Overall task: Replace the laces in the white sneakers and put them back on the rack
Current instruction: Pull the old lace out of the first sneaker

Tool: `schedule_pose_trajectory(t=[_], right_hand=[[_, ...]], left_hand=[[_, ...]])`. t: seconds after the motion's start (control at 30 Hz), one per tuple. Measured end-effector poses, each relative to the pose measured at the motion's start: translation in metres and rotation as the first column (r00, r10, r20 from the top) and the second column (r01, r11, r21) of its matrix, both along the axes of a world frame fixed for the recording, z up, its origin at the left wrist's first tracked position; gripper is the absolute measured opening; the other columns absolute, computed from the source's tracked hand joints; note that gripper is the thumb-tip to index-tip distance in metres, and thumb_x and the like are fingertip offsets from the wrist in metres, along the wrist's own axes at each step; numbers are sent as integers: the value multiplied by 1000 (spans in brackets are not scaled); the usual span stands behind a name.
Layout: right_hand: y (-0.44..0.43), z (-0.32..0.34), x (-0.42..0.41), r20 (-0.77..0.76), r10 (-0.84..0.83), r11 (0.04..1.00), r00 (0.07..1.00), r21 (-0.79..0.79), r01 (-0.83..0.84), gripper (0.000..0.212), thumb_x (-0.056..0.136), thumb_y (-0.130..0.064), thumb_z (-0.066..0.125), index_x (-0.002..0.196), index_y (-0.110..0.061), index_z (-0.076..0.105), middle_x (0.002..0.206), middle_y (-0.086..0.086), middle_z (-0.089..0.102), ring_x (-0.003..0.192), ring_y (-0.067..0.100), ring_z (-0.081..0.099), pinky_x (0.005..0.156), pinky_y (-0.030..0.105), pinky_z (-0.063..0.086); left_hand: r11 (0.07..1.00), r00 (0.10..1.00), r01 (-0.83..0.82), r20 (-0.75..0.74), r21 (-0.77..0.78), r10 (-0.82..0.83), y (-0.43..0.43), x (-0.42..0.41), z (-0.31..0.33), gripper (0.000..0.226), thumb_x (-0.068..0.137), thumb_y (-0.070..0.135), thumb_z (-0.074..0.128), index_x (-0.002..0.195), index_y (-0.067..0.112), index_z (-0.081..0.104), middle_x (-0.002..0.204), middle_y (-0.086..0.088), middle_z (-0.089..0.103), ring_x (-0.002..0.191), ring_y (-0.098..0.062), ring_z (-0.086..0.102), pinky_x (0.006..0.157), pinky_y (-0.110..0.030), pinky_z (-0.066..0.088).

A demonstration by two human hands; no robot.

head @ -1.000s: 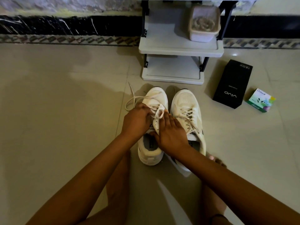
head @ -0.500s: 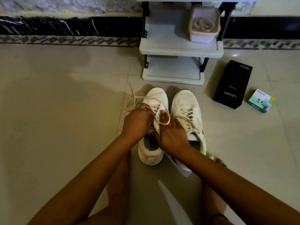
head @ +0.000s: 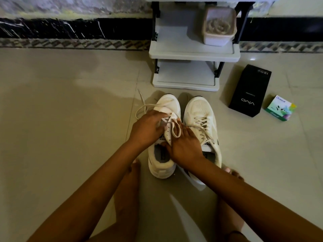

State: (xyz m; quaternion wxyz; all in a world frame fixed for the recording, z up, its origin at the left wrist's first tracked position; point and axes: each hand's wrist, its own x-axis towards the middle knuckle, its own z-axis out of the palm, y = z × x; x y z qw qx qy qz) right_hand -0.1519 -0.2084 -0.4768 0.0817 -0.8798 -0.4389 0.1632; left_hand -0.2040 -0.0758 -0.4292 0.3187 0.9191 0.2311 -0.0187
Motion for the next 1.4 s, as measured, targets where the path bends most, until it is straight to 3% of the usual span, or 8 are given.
schedule_pose_trajectory(t=[0.23, 0.4, 0.6, 0.77, 0.97, 1.13, 1.3, 1.4], right_hand=[[1, -2, -1, 7, -7, 1000, 1000, -9, 7, 93, 80, -64, 0, 150, -3, 6, 156, 21, 10, 144, 31, 16, 118, 40, 13], [0, -5, 0, 6, 8, 1000, 1000, -16, -8, 92, 80, -61, -3, 150, -4, 8, 156, 20, 11, 145, 31, 14, 118, 40, 12], [1, -3, -1, -9, -19, 1000, 1000, 12, 19, 93, 79, -62, 3, 148, 0, 13, 153, 24, 19, 141, 36, 25, 116, 43, 19], [1, 3, -2, 115, -51, 999, 992, 3, 51, 77, 83, -54, 31, 121, 7, 58, 114, 27, 63, 98, 37, 66, 82, 43, 54], [1, 3, -4, 208, -51, 998, 977, 45, 42, 71, 82, -53, 36, 119, 3, 61, 113, 23, 65, 97, 34, 67, 77, 40, 55], [0, 2, -4, 196, -85, 993, 977, 99, 67, 72, 81, -54, 41, 120, 4, 59, 112, 24, 64, 96, 36, 66, 75, 39, 56], [2, 0, -2, 185, -78, 991, 980, 120, 57, 73, 78, -51, 59, 125, 5, 54, 114, 26, 62, 96, 39, 65, 81, 44, 54], [2, -1, -1, 195, -84, 993, 977, 100, 66, 73, 83, -53, 38, 124, 4, 55, 116, 26, 62, 100, 39, 64, 83, 45, 53]], left_hand=[[981, 999, -12, -38, 194, 20, -2, 1, -5, 20, 89, 21, 56, 102, 14, 70, 117, -4, 60, 100, -25, 59, 77, -33, 49], [1000, 986, 10, 163, 29, -15, -2, 6, 12, 11, 81, 11, 65, 88, 14, 74, 103, -5, 69, 99, -21, 62, 87, -35, 48], [996, 999, 22, -44, 85, -19, -3, 2, 2, 33, 91, 36, 51, 116, 21, 65, 126, -3, 59, 113, -22, 56, 92, -35, 46], [984, 997, -43, -52, 173, 53, -3, -3, -2, 18, 87, 24, 61, 100, 21, 72, 126, 4, 58, 110, -19, 56, 84, -30, 45], [957, 964, -81, 224, -277, 146, -4, 6, 27, 9, 81, 7, 69, 90, 5, 73, 99, -3, 70, 96, -12, 62, 88, -21, 44], [999, 1000, 22, 17, -35, -22, 0, 2, 8, 33, 86, 14, 64, 119, 15, 65, 124, -8, 60, 116, -22, 54, 97, -30, 41], [990, 996, -85, 8, 117, 85, -2, -3, -4, 16, 86, 16, 61, 96, 12, 73, 116, -6, 62, 104, -24, 59, 84, -34, 47], [991, 996, -91, 28, 97, 88, -2, 4, 2, 12, 87, 14, 59, 90, 9, 69, 109, -8, 61, 97, -24, 59, 79, -33, 48]])
